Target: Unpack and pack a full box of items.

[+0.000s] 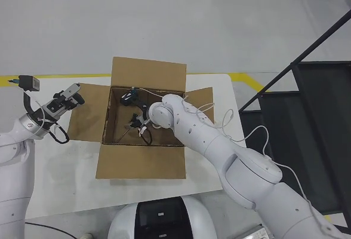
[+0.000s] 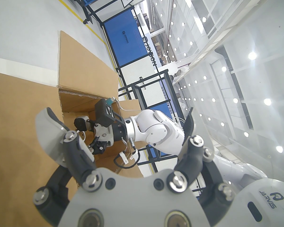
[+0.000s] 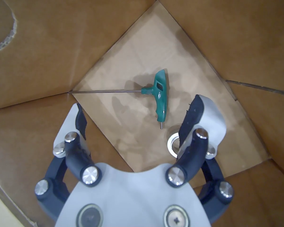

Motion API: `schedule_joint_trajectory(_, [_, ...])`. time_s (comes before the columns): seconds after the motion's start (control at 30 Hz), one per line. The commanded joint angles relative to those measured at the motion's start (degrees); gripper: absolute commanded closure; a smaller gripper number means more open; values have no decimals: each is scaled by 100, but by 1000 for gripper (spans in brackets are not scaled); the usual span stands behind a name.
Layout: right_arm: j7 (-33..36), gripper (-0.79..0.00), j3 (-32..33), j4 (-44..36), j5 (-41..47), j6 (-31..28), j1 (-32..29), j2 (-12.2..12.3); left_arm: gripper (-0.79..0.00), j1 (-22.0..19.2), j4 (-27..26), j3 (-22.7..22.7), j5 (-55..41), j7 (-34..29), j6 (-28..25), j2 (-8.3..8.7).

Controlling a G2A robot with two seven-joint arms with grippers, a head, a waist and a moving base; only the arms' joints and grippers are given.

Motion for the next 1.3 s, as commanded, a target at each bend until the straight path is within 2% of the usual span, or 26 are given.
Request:
schedule_joint_trajectory(0.0, [0,-785,0,0,0,0,0,0,-785,0,0,0,0,0,0,0])
schedule_joint_trajectory(0.57, [-10,-785,-7,-12,-13,-10,-21,0,-785,0,0,0,0,0,0,0])
schedule_joint_trajectory(0.83, [-127,-785,-134,116,-683,-291,-74,56,-785,0,0,0,0,0,0,0])
schedule_joint_trajectory(0.9, [-163,-585,-177,189,-833,-378,-73,51,-785,0,0,0,0,0,0,0])
schedule_joint_trajectory(0.93, [-178,-554,-203,211,-903,-417,-73,42,-785,0,0,0,0,0,0,0])
schedule_joint_trajectory(1.2, [-436,-446,-254,549,-1065,-438,-46,-86,-785,0,0,0,0,0,0,0])
schedule_joint_trajectory(1.27, [-509,-443,-266,661,-1095,-386,-38,-130,-785,0,0,0,0,0,0,0])
